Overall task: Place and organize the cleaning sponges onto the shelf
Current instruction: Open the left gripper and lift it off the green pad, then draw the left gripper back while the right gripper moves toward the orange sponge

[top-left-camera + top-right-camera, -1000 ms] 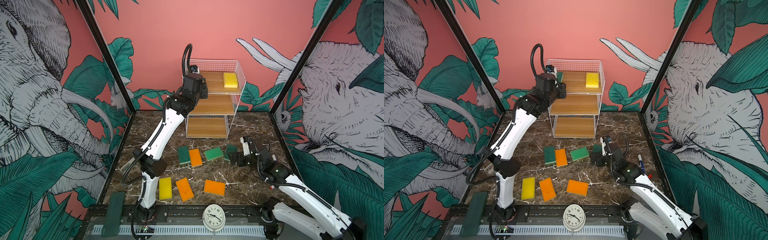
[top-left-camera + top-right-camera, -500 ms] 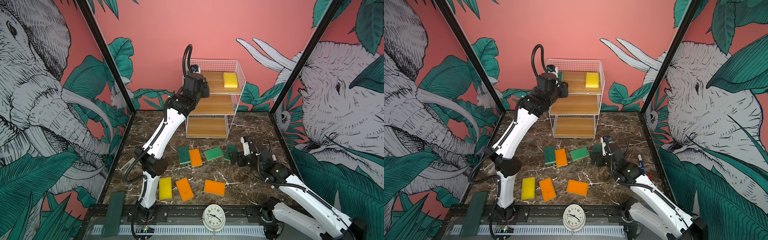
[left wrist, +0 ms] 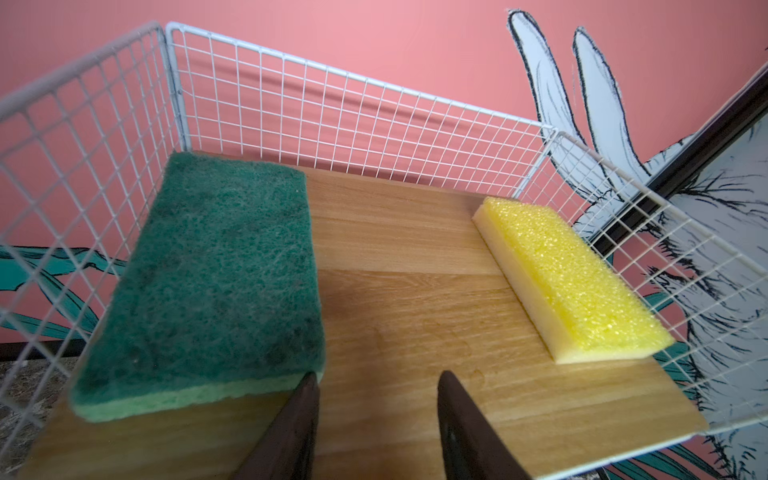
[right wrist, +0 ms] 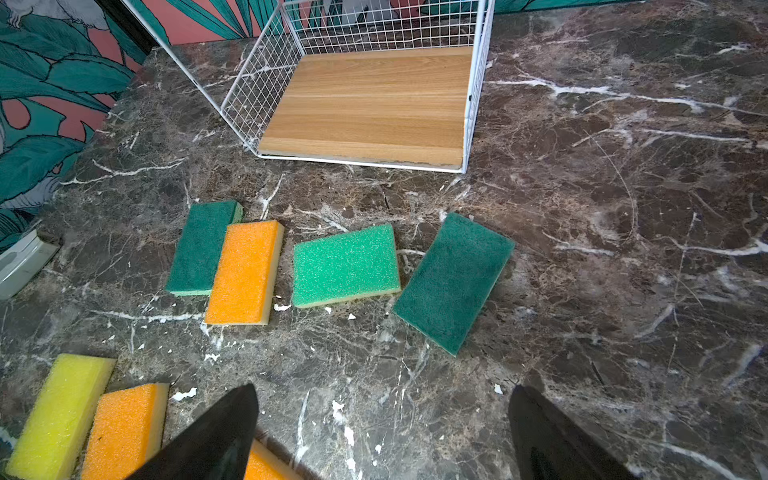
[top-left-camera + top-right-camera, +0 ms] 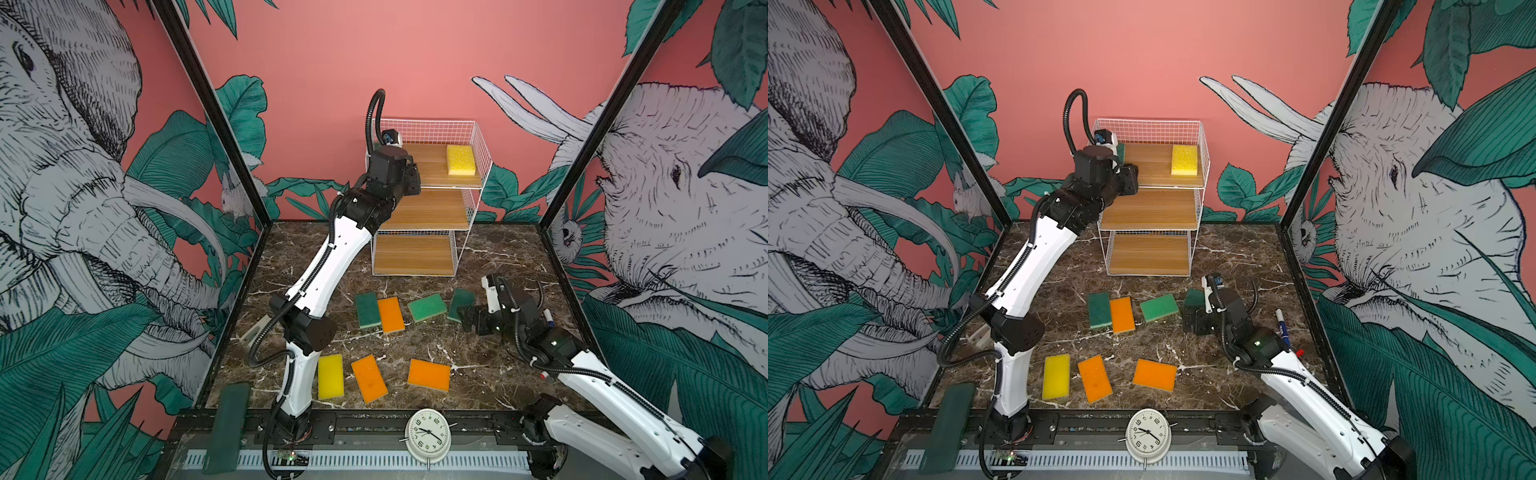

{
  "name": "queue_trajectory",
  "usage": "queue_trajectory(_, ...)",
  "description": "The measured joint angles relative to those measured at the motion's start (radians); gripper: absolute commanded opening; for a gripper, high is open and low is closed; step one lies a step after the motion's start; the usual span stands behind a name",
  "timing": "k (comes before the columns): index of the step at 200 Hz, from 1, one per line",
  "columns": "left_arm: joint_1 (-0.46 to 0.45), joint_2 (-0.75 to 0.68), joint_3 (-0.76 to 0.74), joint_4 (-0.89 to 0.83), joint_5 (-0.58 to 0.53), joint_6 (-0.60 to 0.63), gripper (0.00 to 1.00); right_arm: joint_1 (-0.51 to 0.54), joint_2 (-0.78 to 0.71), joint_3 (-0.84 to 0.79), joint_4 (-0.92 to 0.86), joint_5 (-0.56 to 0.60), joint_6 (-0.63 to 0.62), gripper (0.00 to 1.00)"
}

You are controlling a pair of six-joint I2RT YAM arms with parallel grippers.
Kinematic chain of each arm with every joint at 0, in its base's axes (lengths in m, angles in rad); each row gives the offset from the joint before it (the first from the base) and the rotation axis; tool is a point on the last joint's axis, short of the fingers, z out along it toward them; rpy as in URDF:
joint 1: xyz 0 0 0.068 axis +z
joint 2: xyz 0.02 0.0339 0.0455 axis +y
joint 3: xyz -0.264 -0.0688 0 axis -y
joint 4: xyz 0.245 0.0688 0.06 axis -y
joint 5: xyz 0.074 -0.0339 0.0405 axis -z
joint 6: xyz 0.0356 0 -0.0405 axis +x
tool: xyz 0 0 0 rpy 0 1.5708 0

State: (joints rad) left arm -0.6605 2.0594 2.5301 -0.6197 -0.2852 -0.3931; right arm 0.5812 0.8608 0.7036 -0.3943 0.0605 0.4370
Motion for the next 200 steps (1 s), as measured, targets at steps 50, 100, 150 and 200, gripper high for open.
queue_trajectory(50, -0.064, -0.129, -0.159, -0.01, -0.023, 0.038, 0.5, 0.0, 0.0, 0.0, 0.0, -0.001, 0.001, 0.96)
queue_trajectory(100, -0.09, -0.343, -0.313, -0.01, -0.021, 0.109, 0.57, 0.0, 0.003, 0.001, -0.005, -0.005, 0.013, 0.95)
queue_trajectory(150, -0.071, -0.472, -0.324, -0.13, -0.059, 0.232, 0.71, 0.0, 0.013, 0.024, -0.036, 0.004, 0.042, 0.93)
queue_trajectory(200, 0.062, -0.723, -0.803, -0.141, -0.055, 0.2, 0.7, 0.0, 0.072, 0.043, -0.047, -0.013, 0.084, 0.9)
